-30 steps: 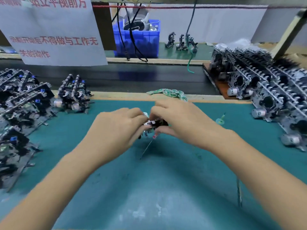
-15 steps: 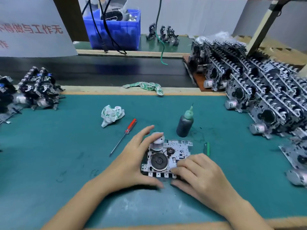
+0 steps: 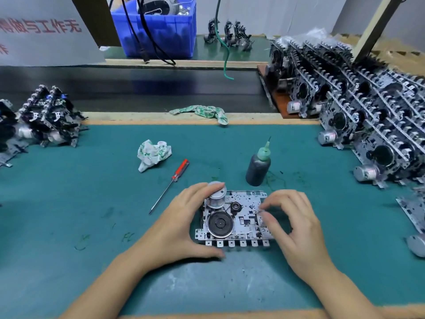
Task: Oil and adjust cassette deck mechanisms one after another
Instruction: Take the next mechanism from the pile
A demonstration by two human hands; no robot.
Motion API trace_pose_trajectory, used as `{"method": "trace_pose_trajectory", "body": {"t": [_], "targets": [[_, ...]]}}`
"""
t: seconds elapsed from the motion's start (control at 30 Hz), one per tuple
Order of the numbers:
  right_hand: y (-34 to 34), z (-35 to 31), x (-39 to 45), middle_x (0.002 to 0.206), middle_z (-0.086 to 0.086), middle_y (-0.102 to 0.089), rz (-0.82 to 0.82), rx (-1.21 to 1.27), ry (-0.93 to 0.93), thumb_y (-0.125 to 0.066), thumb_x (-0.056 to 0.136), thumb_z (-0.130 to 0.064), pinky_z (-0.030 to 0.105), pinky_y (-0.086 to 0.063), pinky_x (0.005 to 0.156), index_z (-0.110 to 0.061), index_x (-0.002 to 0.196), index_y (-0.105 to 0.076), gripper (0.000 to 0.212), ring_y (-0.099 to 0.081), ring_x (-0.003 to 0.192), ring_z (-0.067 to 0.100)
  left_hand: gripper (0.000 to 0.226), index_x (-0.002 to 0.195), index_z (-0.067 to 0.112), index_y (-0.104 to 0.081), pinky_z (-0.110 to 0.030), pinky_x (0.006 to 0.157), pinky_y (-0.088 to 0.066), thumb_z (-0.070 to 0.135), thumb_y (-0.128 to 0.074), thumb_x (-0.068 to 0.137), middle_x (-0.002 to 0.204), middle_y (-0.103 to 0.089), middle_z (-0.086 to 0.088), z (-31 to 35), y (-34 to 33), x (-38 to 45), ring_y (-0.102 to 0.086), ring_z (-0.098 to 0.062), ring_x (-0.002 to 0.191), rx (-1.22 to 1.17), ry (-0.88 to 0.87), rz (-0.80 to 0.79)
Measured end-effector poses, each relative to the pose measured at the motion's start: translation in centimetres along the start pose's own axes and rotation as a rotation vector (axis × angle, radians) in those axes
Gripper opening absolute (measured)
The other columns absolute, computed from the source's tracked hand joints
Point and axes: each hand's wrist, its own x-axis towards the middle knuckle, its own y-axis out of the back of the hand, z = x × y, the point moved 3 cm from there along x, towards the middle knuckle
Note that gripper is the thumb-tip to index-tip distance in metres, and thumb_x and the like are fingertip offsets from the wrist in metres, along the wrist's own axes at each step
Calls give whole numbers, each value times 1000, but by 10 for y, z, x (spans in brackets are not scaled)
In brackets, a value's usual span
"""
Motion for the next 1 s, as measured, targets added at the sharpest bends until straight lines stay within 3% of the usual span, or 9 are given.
{"method": "trace_pose_trajectory", "body": {"t": [0.13,0.23,0.4,0.6,0.73,0.87,0.93,1.0], "targets": [[0,1,0,95,-19,-55,1,33,-24,-46,91,-38,11,-36,80,-21,89,-60,22,-48,97,3,97,141,51,-17,-25,110,-27,57,-74,64,143,-28,27,2,-3,1,-30,0,134,62,-2,25],[0,4,0,97,-21,-53,-14,41,-94,-45,89,-42,9,-34,79,-27,91,-58,20,-48,97,2,106,144,53,-12,-17,110,-23,66,-74,59,142,-23,30,-2,-3,0,-27,3,134,30,14,-28],[-1,7,5,105,-24,-51,27,126,-192,-46,86,-47,10,-37,80,-41,101,-47,16,-50,99,1,105,141,56,-14,-17,110,-21,74,-71,55,141,-21,34,-4,-2,0,-26,5,133,52,11,-35],[-7,10,41,110,-19,-48,38,105,-361,-63,80,-36,23,-41,85,-33,116,-42,41,-48,103,-3,106,142,53,-14,-13,109,-17,73,-72,55,141,-19,39,-2,-1,0,-23,9,133,70,-7,-21],[-21,23,64,111,-10,-56,-73,48,-501,-73,81,-24,32,-43,90,-22,122,-51,46,-54,105,12,107,142,52,-14,-25,112,-23,71,-74,55,142,-20,34,-1,-2,0,-23,3,137,62,4,-35],[-22,24,70,97,-8,-65,-63,104,-481,-70,84,-22,25,-40,79,-18,105,-60,23,-59,93,12,106,142,52,-14,-29,112,-26,70,-74,56,143,-24,28,0,-2,0,-23,2,137,58,3,-34],[-13,14,72,90,-13,-61,6,269,-428,-57,94,-22,29,-42,78,-23,103,-56,10,-58,83,8,107,142,53,-12,-29,113,-25,69,-75,57,143,-26,24,0,-2,0,-22,2,136,61,6,-38],[1,-3,75,79,-11,-55,99,397,-365,-45,99,-28,34,-46,67,-31,103,-53,9,-53,66,8,110,142,54,-8,-27,112,-25,69,-75,57,143,-27,24,-1,-2,0,-22,3,136,56,8,-44]]}}
